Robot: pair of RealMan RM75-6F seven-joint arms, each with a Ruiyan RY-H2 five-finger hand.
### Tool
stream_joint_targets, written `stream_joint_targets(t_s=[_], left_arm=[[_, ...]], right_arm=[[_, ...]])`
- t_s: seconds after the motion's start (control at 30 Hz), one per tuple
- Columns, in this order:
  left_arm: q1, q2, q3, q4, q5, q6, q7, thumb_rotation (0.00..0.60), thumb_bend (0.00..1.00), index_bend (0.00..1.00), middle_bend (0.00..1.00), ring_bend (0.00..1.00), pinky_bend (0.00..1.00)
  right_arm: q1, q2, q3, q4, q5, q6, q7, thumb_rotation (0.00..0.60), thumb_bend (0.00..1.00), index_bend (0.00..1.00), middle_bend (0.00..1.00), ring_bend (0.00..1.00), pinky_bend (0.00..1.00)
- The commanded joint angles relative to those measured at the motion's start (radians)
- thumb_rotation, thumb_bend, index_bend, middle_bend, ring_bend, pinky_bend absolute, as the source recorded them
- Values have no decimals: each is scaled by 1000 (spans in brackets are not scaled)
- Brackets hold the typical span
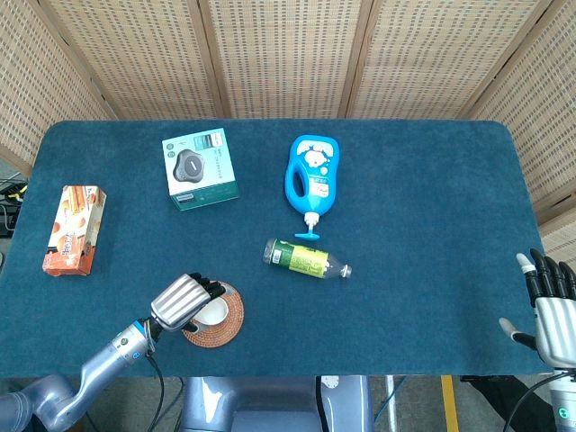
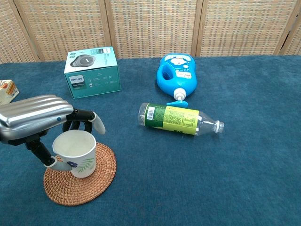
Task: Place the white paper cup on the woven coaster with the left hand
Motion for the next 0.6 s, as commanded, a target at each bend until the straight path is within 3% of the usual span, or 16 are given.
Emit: stream_joint_targets(t_s=[0.03, 0.2, 0.33, 0.4, 0.47, 0.6], left_arm=[[-1, 0, 4, 0, 1, -1, 4, 600, 0, 312, 451, 495, 493], [2, 2, 10, 3, -6, -1, 21, 600, 0, 255, 398, 452, 483], [-2, 9, 23, 2, -6, -16, 15, 600, 0, 26, 124, 212, 322], [-2, 13, 26, 2, -5, -16, 18, 600, 0, 0, 26, 103, 253], [1, 17, 28, 3, -9, -13, 18, 600, 0, 0, 0, 27, 219], [11, 34, 39, -5, 4, 14, -21, 600, 0, 0, 0, 0, 141]], right_arm=[[-1, 1, 1, 0, 0, 1, 2, 600, 0, 51, 0, 0, 0], [-1, 3, 0, -1, 0, 2, 5, 600, 0, 51, 0, 0, 0], [-2, 4, 0, -2, -1, 4, 4, 600, 0, 53, 0, 0, 0], [-2, 4, 0, -3, -1, 5, 3, 600, 0, 54, 0, 0, 0], [-3, 4, 0, -4, -2, 6, 3, 600, 0, 55, 0, 0, 0], [-4, 5, -1, -6, -5, 10, 3, 600, 0, 55, 0, 0, 0]])
